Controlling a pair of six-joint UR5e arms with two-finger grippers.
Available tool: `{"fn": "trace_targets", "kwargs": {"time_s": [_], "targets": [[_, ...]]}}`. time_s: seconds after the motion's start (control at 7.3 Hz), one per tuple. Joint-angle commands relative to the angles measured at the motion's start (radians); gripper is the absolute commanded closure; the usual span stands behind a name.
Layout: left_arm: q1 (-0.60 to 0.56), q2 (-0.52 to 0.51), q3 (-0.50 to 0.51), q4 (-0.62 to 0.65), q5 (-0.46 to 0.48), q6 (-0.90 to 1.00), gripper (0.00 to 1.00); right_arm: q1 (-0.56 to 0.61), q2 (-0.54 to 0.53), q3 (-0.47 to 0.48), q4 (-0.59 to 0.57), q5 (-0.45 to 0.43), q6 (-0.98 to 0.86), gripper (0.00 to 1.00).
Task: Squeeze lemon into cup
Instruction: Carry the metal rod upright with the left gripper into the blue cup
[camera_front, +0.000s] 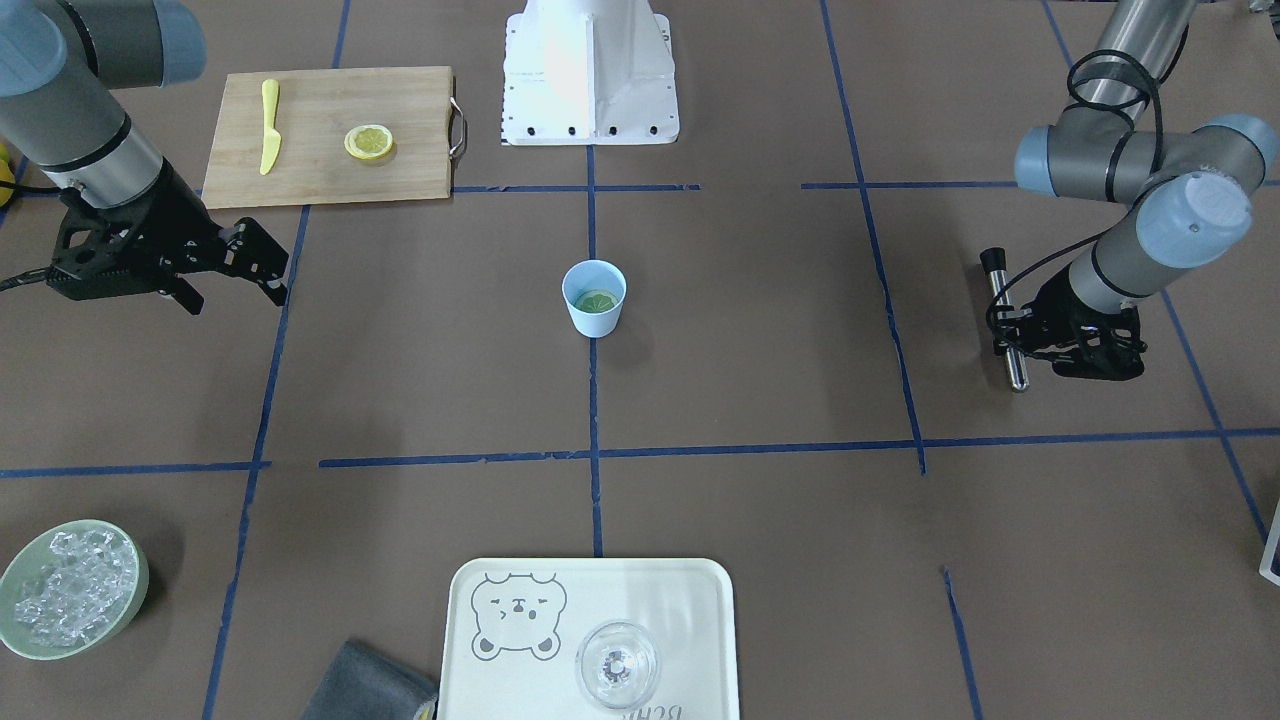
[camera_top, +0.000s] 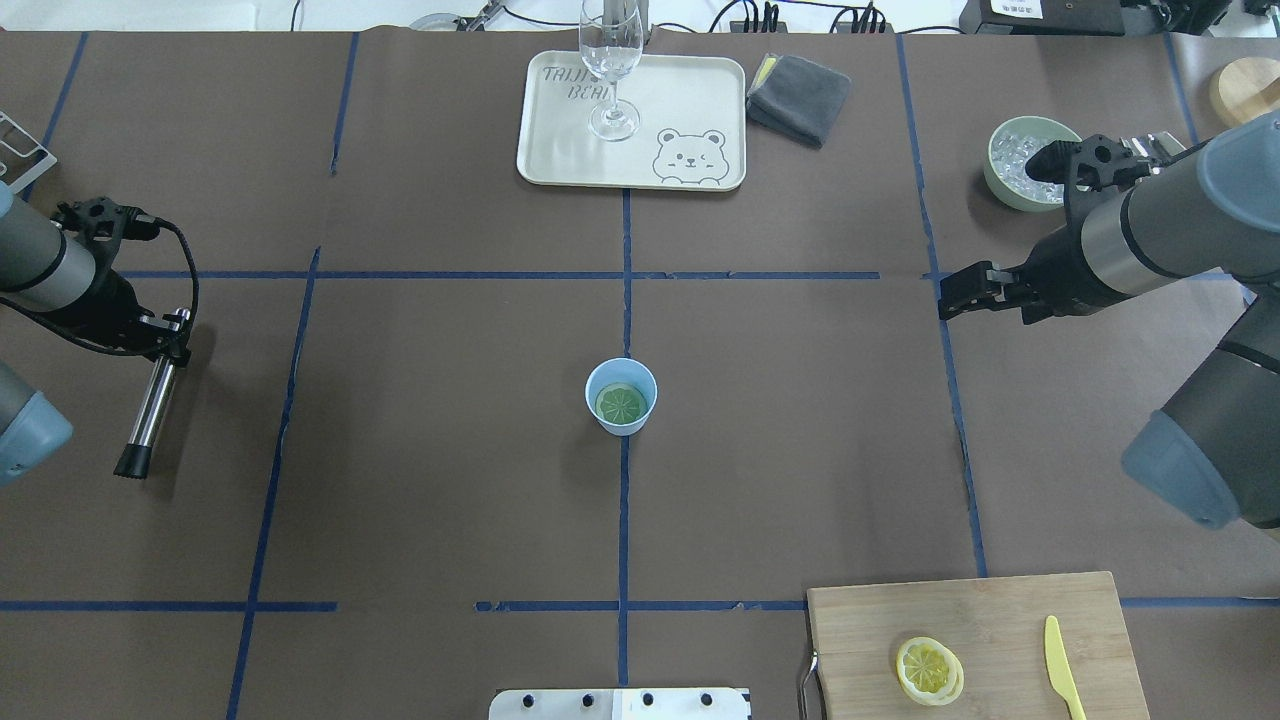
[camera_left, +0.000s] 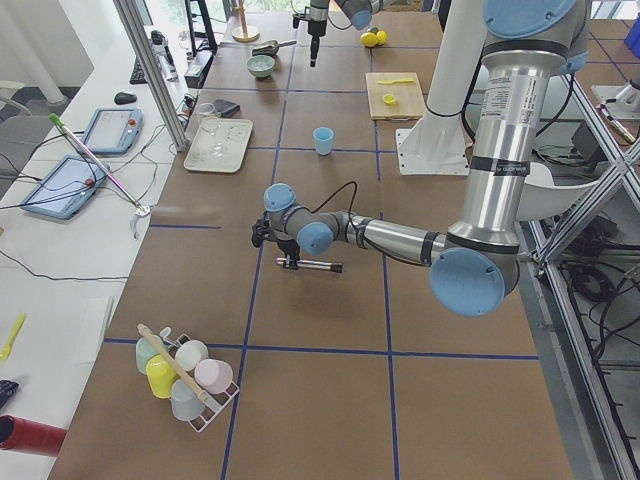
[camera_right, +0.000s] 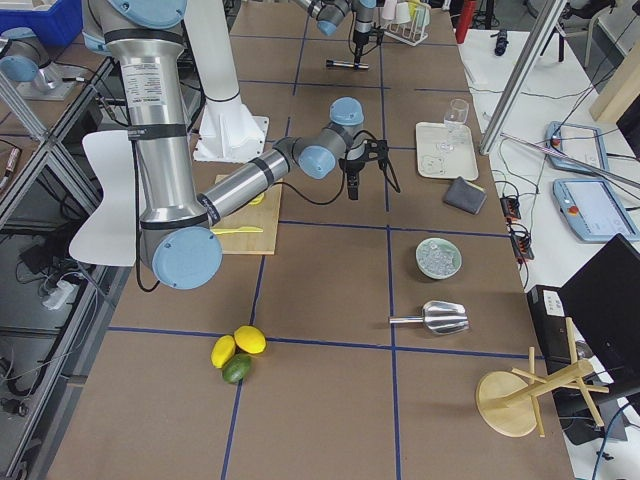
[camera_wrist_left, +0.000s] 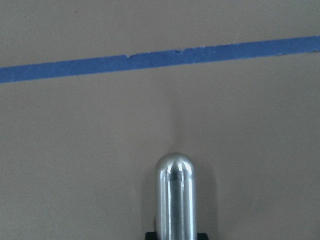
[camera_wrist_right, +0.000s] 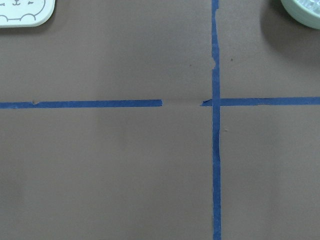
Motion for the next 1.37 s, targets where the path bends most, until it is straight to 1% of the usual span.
{"fn": "trace_targets", "kwargs": {"time_s": [0.0, 0.14, 0.27, 0.41, 0.55, 0.68, 0.82, 0.96, 1.1, 1.23], "targets": [[-0.001, -0.005, -0.160, 0.043, 0.000, -0.001, 1.00, 0.002, 0.003, 0.001, 0.000, 0.002, 0.001, 0.00], [0.002, -0.030, -0.253, 0.053, 0.002, -0.005, 1.00, 0.003, 0.003, 0.002, 0.000, 0.001, 0.001, 0.00], [0.002, -0.097, -0.289, 0.094, -0.001, -0.005, 1.00, 0.008, 0.003, 0.004, 0.000, 0.001, 0.001, 0.00], [0.008, -0.208, -0.311, 0.181, -0.005, -0.004, 1.00, 0.008, 0.001, 0.008, 0.000, 0.002, 0.001, 0.00], [0.071, -0.272, -0.363, 0.186, 0.012, -0.005, 1.00, 0.009, 0.000, 0.015, 0.000, 0.001, 0.001, 0.00], [0.106, -0.354, -0.360, 0.180, 0.070, 0.002, 1.00, 0.012, -0.002, 0.016, 0.000, 0.001, 0.001, 0.00], [0.119, -0.378, -0.393, 0.150, 0.098, 0.004, 1.00, 0.022, -0.002, 0.015, 0.000, 0.001, 0.001, 0.00], [0.129, -0.374, -0.395, 0.002, 0.124, 0.003, 1.00, 0.026, -0.002, 0.015, 0.000, 0.001, 0.001, 0.00], [0.169, -0.372, -0.394, -0.131, 0.243, -0.010, 1.00, 0.031, -0.002, 0.015, 0.000, 0.001, 0.001, 0.00], [0.251, -0.380, -0.401, -0.181, 0.423, -0.028, 1.00, 0.035, -0.005, 0.015, 0.000, 0.001, 0.001, 0.00]]}}
